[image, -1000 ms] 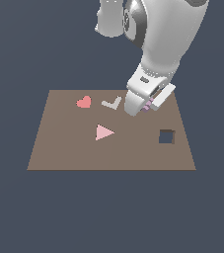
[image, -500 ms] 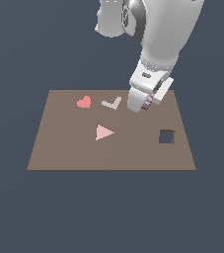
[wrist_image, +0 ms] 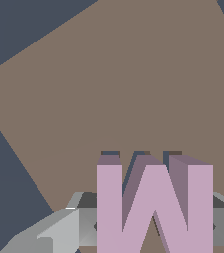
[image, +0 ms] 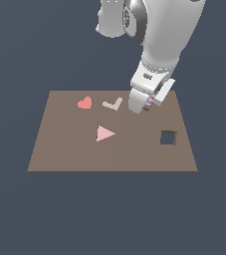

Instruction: Insert a designated object into the corresponding slot on a board.

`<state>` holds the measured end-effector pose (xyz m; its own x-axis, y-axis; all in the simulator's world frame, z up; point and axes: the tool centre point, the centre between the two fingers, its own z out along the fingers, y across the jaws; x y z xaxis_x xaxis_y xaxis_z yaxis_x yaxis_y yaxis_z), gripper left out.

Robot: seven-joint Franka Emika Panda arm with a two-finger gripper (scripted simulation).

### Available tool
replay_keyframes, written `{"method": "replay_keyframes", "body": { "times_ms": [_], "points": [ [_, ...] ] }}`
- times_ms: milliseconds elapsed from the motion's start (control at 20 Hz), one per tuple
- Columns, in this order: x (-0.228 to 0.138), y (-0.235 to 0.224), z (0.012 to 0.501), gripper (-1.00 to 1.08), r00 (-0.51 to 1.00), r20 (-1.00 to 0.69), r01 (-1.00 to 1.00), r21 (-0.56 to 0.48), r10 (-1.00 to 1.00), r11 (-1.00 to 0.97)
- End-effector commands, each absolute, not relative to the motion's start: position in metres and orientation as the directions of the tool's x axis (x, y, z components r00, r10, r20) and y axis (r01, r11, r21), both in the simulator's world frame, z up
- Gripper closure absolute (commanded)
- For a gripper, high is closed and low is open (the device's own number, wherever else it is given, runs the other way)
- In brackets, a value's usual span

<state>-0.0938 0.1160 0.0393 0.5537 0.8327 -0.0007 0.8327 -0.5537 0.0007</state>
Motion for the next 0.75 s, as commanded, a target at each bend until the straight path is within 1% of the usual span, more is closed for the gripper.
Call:
{"method": "replay_keyframes", "body": {
  "times_ms": [0,200,250,700],
  "points": [
    [-0.0938,0.1162,0.0355,1.08,0.554,-0.001,0.833,0.000,0.833,-0.554],
    [-0.0935,0.1158,0.0306,1.08,0.555,0.000,0.832,0.000,0.832,-0.555],
    [-0.0935,0.1158,0.0306,-0.92,0.555,0.000,0.832,0.000,0.832,-0.555],
    [-0.0935,0.1158,0.0306,-0.92,0.555,0.000,0.832,0.000,0.832,-0.555]
  ]
}}
